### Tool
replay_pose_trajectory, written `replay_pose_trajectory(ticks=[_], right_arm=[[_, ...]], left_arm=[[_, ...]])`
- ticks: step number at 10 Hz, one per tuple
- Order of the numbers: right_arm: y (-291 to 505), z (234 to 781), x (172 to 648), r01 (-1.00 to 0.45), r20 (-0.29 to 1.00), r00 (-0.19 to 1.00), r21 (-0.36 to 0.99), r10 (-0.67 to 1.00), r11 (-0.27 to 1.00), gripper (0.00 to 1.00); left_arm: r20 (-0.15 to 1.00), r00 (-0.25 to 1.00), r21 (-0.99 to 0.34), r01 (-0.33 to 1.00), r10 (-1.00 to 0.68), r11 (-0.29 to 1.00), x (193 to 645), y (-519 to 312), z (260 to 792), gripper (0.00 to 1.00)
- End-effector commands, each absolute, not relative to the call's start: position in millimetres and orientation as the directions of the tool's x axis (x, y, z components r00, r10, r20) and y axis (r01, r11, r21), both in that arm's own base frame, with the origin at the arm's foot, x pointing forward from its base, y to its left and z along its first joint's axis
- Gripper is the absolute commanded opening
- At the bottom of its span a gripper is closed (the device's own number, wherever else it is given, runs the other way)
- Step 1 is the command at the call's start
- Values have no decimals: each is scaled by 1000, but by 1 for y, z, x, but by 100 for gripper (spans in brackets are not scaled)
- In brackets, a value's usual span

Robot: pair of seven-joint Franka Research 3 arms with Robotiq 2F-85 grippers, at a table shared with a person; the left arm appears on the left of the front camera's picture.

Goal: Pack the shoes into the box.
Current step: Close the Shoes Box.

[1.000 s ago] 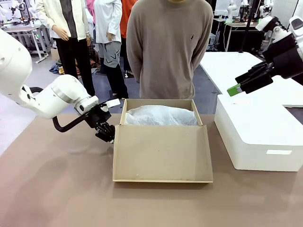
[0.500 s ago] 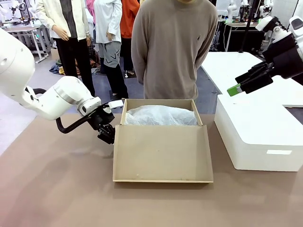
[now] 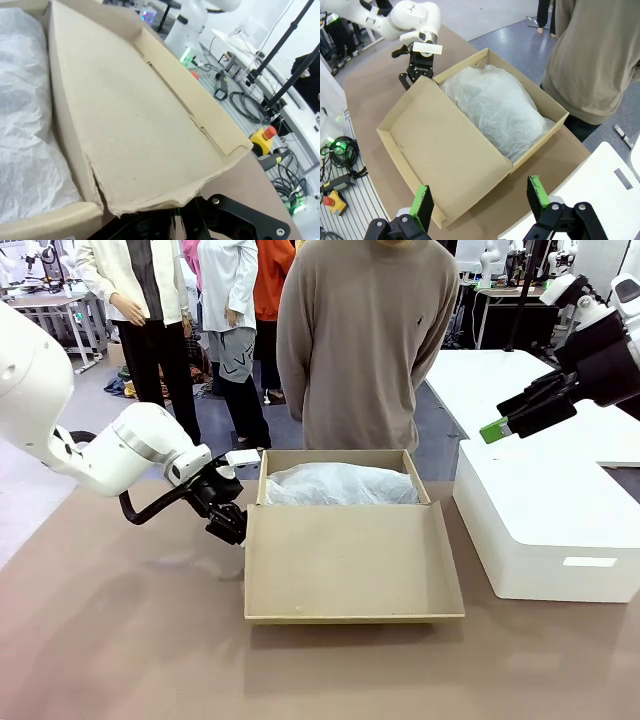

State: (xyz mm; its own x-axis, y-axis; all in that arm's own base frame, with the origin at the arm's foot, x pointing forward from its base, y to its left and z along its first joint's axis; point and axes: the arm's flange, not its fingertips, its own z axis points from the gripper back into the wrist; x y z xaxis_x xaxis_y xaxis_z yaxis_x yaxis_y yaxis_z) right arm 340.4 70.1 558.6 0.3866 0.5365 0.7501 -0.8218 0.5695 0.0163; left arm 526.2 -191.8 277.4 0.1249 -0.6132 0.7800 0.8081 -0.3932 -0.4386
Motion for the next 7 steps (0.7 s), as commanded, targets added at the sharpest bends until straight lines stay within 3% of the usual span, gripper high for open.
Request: replay_pose_trajectory(ticks=[1, 7], right_arm=[[70, 558, 341, -821, 753, 386, 17, 533, 570, 100], [70, 558, 341, -821, 753, 386, 17, 533, 570, 100]], left_arm=[[834, 154, -426, 789, -529, -443, 528, -191, 278, 0], [872, 224, -430, 778, -436, -459, 524, -194, 283, 0]])
